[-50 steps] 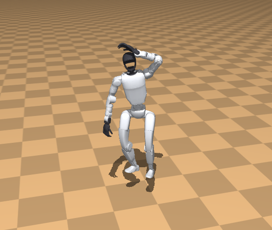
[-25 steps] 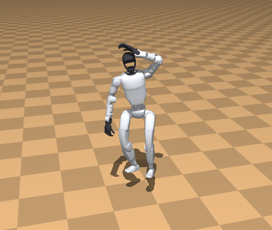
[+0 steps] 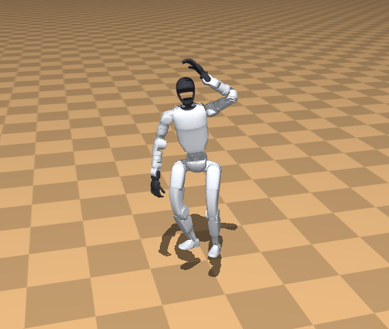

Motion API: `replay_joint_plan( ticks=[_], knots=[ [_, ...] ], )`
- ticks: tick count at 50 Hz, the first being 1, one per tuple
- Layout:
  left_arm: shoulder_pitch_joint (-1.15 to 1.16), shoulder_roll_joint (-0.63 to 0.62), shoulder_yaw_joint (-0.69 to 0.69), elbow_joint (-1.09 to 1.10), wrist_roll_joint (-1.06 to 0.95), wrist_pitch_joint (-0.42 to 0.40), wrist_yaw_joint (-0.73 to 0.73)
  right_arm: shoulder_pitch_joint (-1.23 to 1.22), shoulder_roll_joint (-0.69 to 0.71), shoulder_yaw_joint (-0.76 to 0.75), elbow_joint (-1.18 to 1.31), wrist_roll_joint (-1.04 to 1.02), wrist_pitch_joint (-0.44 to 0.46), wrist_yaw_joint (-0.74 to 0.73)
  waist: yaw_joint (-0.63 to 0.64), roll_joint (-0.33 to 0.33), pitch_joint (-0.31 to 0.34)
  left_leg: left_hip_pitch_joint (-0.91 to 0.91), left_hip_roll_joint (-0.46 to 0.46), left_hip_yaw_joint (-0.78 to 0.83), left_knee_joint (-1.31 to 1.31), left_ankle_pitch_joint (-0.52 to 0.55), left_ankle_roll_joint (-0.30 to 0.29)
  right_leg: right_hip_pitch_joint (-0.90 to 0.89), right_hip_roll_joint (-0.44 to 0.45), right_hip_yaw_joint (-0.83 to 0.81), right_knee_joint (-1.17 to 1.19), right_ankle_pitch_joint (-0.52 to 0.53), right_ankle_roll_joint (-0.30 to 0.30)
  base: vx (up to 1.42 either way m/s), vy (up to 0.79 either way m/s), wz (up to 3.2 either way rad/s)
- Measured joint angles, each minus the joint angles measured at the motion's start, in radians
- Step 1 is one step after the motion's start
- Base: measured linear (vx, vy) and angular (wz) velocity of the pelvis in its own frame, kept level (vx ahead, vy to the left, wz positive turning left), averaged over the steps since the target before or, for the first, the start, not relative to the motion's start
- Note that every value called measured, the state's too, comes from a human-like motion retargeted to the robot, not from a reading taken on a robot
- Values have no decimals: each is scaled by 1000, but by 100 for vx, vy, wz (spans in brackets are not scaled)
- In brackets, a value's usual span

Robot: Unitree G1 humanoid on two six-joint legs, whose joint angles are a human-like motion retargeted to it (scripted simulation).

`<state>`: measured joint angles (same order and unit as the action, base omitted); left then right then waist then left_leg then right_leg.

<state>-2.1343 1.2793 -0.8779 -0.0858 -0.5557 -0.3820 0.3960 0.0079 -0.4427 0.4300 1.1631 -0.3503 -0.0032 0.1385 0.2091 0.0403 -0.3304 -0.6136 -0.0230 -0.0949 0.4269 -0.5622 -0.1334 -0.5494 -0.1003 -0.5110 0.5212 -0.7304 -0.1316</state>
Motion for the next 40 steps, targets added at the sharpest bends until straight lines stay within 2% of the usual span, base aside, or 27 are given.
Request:
replay_joint_plan(
  ticks=[2,3,6,7,8,10,11,12,15,20,25,29,35,40],
  knots=[
    [127,36,72,24,-27,7,-33,-15,12,-14,-5,17,2,5,-4,-4,6,14,4,6,-11,5,7,9,2,1,-6,7,1,-2,-2,-27],
    [282,59,197,30,-45,11,-74,-22,-1,-22,-5,30,6,12,-2,4,14,55,8,14,-60,17,9,34,18,12,-38,9,-10,-1,-4,-31],
    [489,83,286,97,-77,44,-118,-39,42,-66,-15,62,7,19,-6,-24,19,55,13,21,-51,17,23,32,9,9,-27,18,3,-5,2,-25],
    [612,78,364,120,-84,56,-145,-43,48,-84,-17,74,9,22,-4,-30,18,64,14,28,-62,19,25,33,11,14,-30,17,1,-1,-5,-35],
    [846,54,550,131,-84,68,-193,-42,30,-104,-17,89,13,27,10,-20,16,97,14,41,-108,33,26,46,21,29,-51,15,-9,-1,-5,-38],
    [1050,20,648,191,-80,103,-225,-48,51,-146,-23,111,13,31,19,-34,18,99,15,49,-108,38,33,42,11,27,-42,21,3,-3,0,-35],
    [1290,-46,829,192,-57,119,-258,-52,16,-150,-25,119,14,36,21,-4,15,125,15,60,-147,50,33,48,18,38,-53,18,-4,-2,-1,-37],
    [1473,-102,953,205,-38,137,-283,-57,-4,-158,-28,127,15,40,23,15,14,140,15,67,-170,59,35,50,19,45,-57,17,-6,-1,-1,-36],
    [1691,-227,1001,326,4,191,-310,-77,21,-199,-33,145,14,43,14,4,21,127,12,77,-153,56,44,30,2,47,-29,18,9,-4,3,-25],
    [1997,-502,1043,581,130,283,-370,-120,22,-197,-40,160,10,52,-41,21,27,122,10,95,-149,51,63,0,-8,67,6,16,14,-2,2,-24],
    [2124,-752,952,914,299,363,-450,-147,38,-163,-38,168,2,67,-105,27,29,120,10,107,-137,45,85,-19,-14,80,41,23,17,-2,3,-19],
    [2147,-913,855,1157,416,390,-532,-141,66,-144,-30,169,-4,95,-135,18,31,116,11,116,-117,36,96,-27,-18,86,61,28,22,0,0,0],
    [2158,-1064,758,1343,520,383,-629,-114,91,-137,-14,160,-8,152,-143,-2,27,110,14,124,-94,24,102,-30,-19,88,73,32,26,0,0,0],
    [2163,-1095,714,1353,554,367,-663,-100,93,-133,5,148,-5,188,-132,-11,20,110,17,121,-89,20,106,-25,-16,84,70,35,26,0,0,0]
  ],
)
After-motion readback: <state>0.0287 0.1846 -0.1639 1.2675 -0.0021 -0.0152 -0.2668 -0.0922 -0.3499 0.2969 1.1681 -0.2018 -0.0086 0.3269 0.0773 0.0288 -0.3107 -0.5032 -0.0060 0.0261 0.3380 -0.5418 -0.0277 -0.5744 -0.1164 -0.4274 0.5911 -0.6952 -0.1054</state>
